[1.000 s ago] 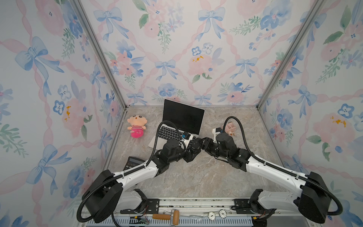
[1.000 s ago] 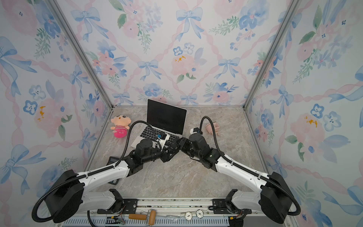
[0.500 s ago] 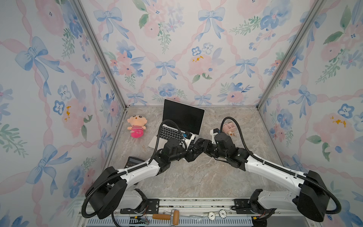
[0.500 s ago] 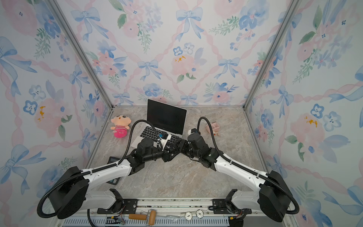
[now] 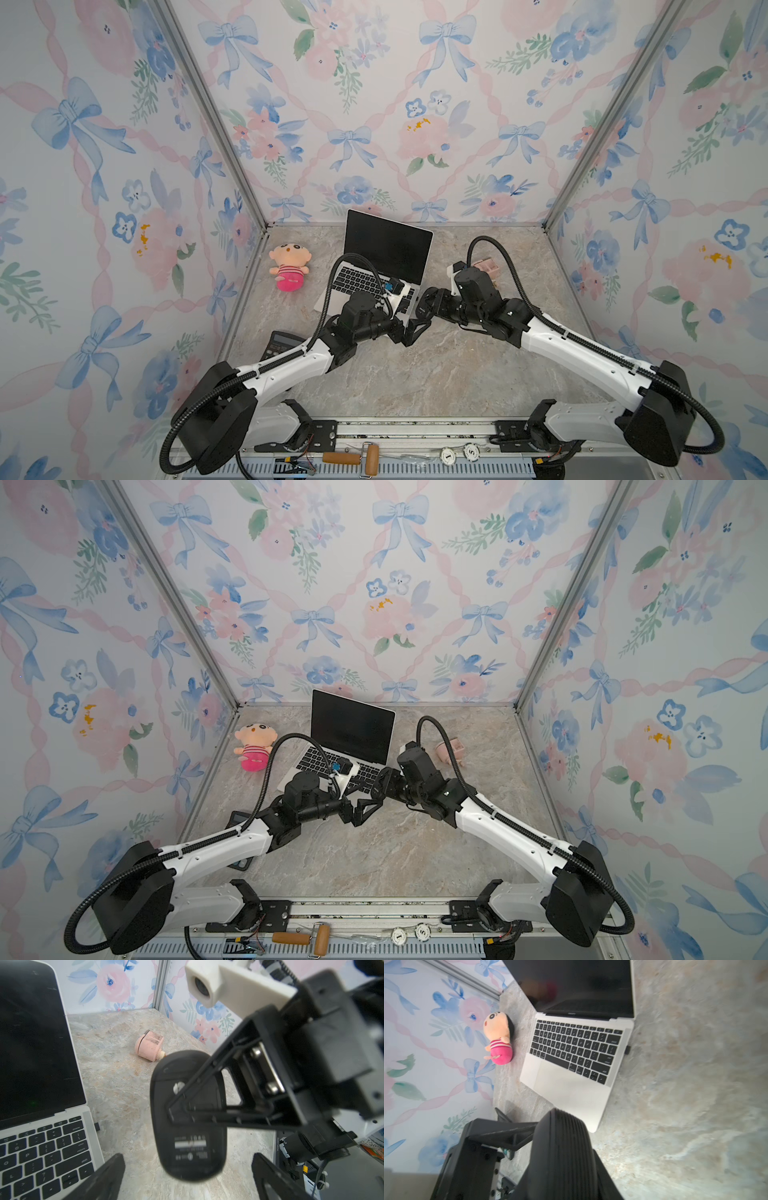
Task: Insert the wireless mouse receiver into the laptop
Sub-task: Place the mouse at the center of the board.
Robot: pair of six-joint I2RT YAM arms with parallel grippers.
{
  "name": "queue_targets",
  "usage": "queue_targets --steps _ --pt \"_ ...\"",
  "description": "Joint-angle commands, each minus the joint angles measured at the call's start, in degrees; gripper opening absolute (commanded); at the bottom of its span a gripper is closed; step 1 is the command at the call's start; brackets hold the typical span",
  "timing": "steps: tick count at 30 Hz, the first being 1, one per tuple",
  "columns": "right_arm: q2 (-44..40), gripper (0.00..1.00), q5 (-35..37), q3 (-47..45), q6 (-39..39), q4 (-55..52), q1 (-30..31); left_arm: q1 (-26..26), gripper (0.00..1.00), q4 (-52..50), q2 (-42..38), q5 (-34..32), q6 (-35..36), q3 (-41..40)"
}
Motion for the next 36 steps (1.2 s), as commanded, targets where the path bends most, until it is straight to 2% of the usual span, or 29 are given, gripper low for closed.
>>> queue_targets --steps 1,5,9,19,24,27,30,36 --pt "3.9 0.28 4.76 4.94 -10.04 -17.37 -3.41 0.6 0.98 -5.73 -2.82 -3.04 3.3 -2.83" --pt "9.62 0.28 11.3 8.98 -17.01 -26.21 -4.21 0.76 0.98 -8.73 -6.18 -8.0 3.13 -5.79" --pt "17.18 0.28 17.46 13.1 -20.59 -32.64 -4.19 1.07 0.98 -13.03 -7.9 -12.72 2.49 -7.01" --pt "36.55 0.32 27.63 23.27 -22.82 -43.07 -0.41 1.92 0.98 -16.05 -10.78 -17.0 1.85 -9.11" --pt "42.74 0.38 26.97 27.26 -22.86 -45.43 1.59 2.64 0.98 -17.33 -12.04 -17.64 1.92 -9.64" --pt "43.82 0.49 26.12 28.75 -22.58 -46.15 2.8 3.32 0.98 -18.24 -12.89 -18.16 1.94 -9.78" --pt "42.76 0.59 23.85 29.21 -22.29 -45.75 3.5 4.53 0.98 -19.0 -13.44 -18.2 2.03 -9.82" --pt "36.43 0.66 19.5 28.46 -22.12 -43.68 3.79 9.95 0.98 -21.21 -12.66 -19.21 0.88 -8.35"
